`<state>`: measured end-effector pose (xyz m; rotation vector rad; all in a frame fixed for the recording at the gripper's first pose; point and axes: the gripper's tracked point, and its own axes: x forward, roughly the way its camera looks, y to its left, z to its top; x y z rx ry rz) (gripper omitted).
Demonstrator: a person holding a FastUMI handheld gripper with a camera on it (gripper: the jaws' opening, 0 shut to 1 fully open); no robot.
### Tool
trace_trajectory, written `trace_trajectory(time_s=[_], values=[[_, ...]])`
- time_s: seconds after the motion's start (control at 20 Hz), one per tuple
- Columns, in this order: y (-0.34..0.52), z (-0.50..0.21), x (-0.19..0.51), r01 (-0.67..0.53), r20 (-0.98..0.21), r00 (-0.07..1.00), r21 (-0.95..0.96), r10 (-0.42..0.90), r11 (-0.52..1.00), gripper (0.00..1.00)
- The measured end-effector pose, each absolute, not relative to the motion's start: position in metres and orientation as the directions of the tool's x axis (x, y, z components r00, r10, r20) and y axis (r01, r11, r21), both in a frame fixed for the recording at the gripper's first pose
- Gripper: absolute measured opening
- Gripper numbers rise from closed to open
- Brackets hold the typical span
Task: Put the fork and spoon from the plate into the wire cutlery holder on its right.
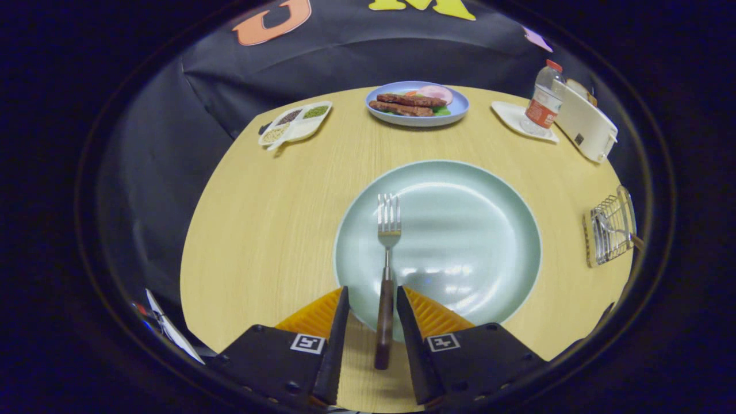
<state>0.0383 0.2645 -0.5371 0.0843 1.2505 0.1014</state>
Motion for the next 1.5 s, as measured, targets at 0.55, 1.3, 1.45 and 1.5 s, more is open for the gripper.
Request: trace_trajectory(time_s=[0.55,1.3,1.45,1.5], values=[[0.276,-0.535,0.024,0.049,-0.957,0.281,0.088,0.071,0.995,0.10],[0.250,-0.480,0.026,-0.052,-0.931,0.318,0.172,0.179,0.984,0.01],[0.233,-0.455,0.028,-0.079,-0.918,0.329,0.207,0.222,0.975,0.00],[0.226,-0.447,0.030,-0.088,-0.912,0.333,0.222,0.239,0.971,0.00]])
